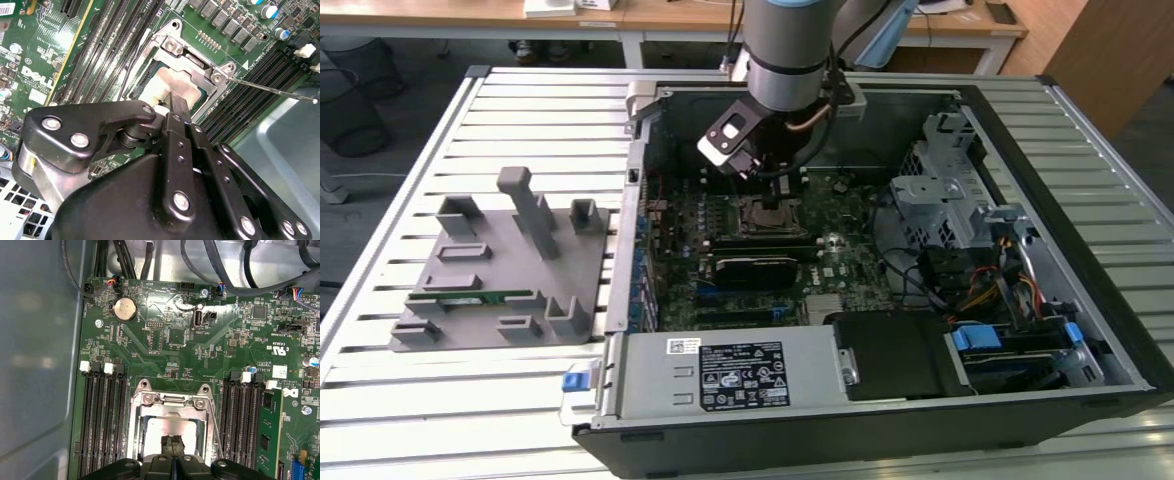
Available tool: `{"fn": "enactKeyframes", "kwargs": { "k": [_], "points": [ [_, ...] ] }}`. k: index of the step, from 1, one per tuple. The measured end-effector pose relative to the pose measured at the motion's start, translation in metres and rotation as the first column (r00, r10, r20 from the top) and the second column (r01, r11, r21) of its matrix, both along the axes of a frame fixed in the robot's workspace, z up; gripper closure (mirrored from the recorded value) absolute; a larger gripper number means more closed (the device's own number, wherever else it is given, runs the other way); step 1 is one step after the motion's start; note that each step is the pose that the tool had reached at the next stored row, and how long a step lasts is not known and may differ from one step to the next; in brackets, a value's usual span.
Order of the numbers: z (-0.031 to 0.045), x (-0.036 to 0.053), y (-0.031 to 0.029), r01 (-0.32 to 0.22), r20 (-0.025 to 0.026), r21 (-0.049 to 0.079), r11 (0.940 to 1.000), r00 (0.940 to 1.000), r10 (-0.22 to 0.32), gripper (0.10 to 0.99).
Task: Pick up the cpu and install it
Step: 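Install the first cpu locking lever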
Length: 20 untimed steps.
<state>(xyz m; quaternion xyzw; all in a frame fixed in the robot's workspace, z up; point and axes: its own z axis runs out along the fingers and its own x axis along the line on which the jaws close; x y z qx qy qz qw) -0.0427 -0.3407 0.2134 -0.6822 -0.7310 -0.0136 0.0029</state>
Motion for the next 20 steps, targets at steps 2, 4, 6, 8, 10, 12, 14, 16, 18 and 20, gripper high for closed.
{"fn": "enactKeyframes", "kwargs": {
  "k": [2, 4, 6, 8, 10, 12, 14, 16, 18, 20],
  "points": [
    [0.0005, 0.0, 0.0, 0.0, -0.0001, 0.0, 1.0, 1.0, 0.0, 0.98],
    [0.0009, 0.0, 0.0, 0.0, 0.0, 0.0, 1.0, 1.0, 0.0, 0.98],
    [0.0014, 0.0, 0.0, 0.0, 0.0, 0.0, 1.0, 1.0, 0.0, 0.98],
    [0.0021, 0.0, 0.0, 0.0, 0.0, 0.0, 1.0, 1.0, 0.0, 0.98],
    [0.0026, 0.0, 0.0, 0.0, 0.0, 0.0, 1.0, 1.0, 0.0, 0.98],
    [0.0031, 0.0, 0.0, 0.0, 0.0, 0.0, 1.0, 1.0, 0.0, 0.98],
    [0.0036, 0.0, 0.0, 0.0, 0.0001, 0.0, 1.0, 1.0, 0.0, 0.98],
    [0.004, 0.0, 0.0, 0.0, 0.0, 0.0, 1.0, 1.0, 0.0, 0.98],
    [0.0045, 0.0, 0.0, 0.0, 0.0, 0.0, 1.0, 1.0, 0.0, 0.98],
    [0.0048, 0.0, 0.0, 0.0, 0.0001, 0.0, 1.0, 1.0, 0.0, 0.98]
  ]
}}
